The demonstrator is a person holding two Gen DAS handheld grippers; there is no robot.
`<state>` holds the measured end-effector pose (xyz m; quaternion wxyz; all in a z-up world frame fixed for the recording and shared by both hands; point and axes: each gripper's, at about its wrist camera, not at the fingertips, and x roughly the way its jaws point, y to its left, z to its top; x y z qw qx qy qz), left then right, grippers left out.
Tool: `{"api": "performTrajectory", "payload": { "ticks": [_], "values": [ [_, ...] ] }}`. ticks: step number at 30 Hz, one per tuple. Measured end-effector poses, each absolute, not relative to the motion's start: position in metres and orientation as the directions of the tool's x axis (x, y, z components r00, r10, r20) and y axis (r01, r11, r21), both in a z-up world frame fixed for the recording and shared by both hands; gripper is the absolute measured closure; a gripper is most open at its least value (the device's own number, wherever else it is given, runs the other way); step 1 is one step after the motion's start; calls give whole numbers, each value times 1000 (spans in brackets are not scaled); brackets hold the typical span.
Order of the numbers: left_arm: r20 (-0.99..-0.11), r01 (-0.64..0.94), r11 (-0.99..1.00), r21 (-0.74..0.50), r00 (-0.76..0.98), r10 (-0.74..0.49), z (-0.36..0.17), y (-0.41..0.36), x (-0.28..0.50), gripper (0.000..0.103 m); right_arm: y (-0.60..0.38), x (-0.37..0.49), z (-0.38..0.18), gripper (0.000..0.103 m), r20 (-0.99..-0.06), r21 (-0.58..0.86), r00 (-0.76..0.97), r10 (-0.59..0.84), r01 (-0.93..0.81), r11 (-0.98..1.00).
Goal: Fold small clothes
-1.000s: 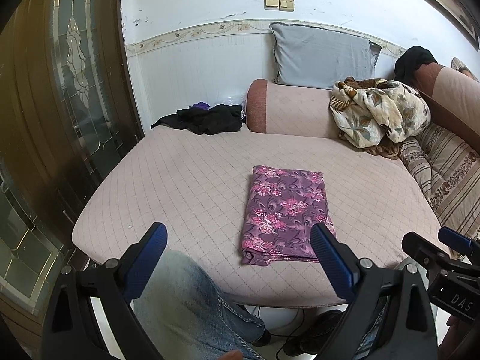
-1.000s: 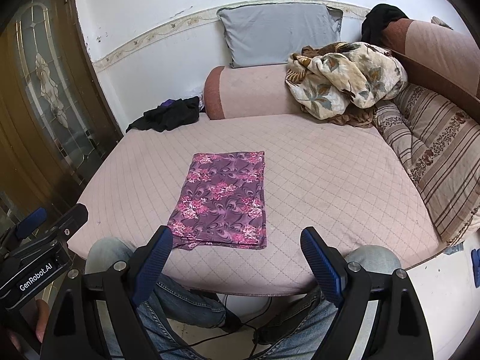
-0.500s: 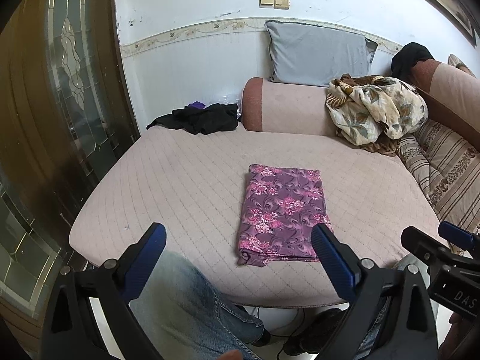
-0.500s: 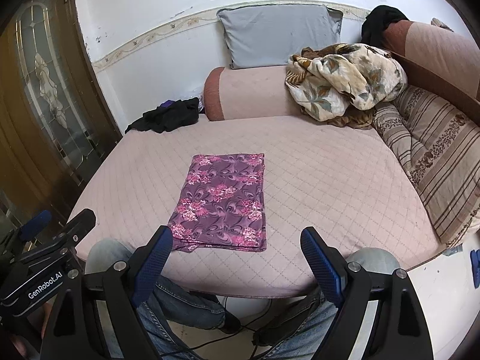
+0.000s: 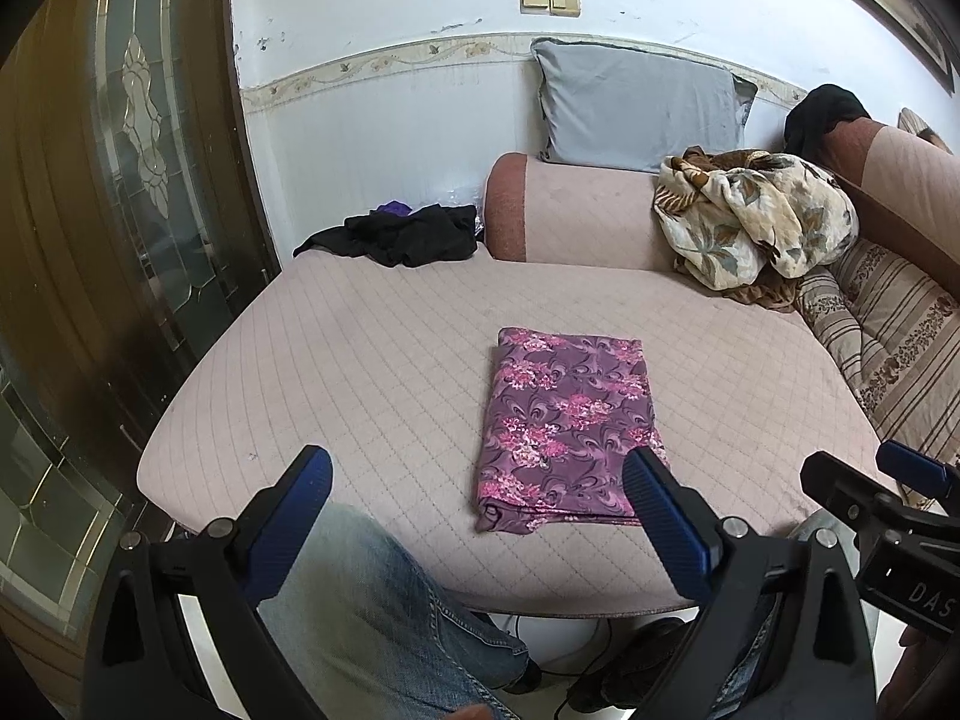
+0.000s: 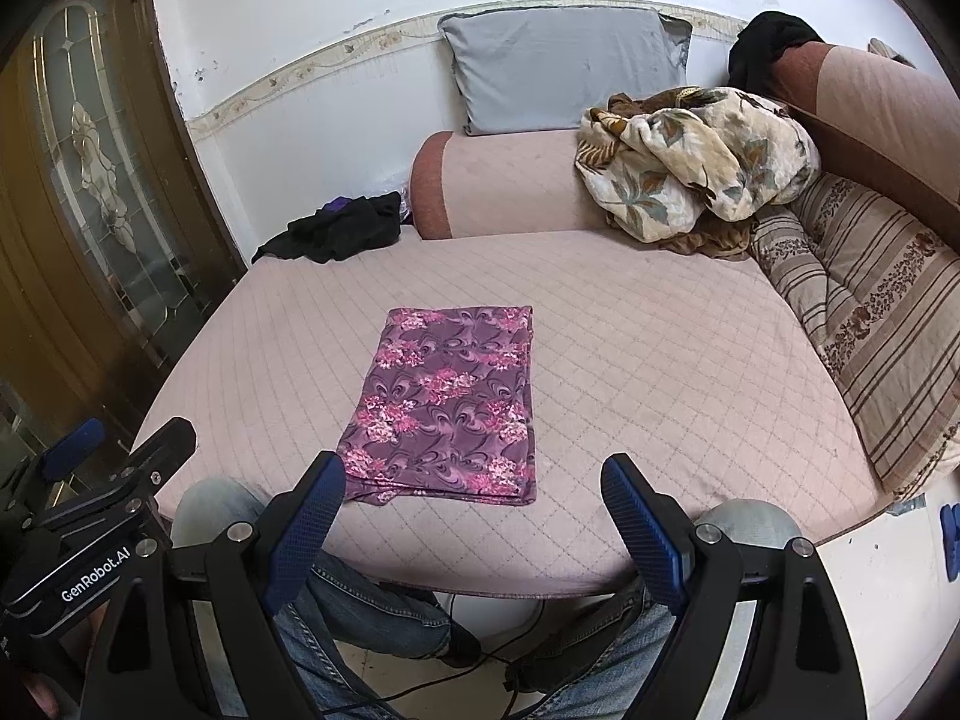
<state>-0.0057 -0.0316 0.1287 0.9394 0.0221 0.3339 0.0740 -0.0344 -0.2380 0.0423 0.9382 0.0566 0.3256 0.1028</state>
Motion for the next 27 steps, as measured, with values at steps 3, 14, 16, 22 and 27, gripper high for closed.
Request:
{"api": "performTrajectory", "payload": {
  "ticks": [3,14,16,22,27],
  "values": [
    [-625,-125,988,92,765,155,128,-32,-6,6,-239,-31,40,13,-604,175,762,231,-156,972],
    [-620,-145,984,101,764,176,122,-30,-6,6,-238,-29,35,13,-614,175,754,231,-156,972],
    [-625,-148,984,96,760,175,120,-30,-4,6,-238,-28,34,13,-619,175,751,230,-154,972],
    [-622,-148,984,102,763,179,119,-33,-6,6,-239,-27,35,13,-618,171,752,228,-154,973],
    [-628,-148,983,106,757,182,119,-34,-2,6,-234,-23,36,13,-621,161,747,237,-174,972]
  ]
}}
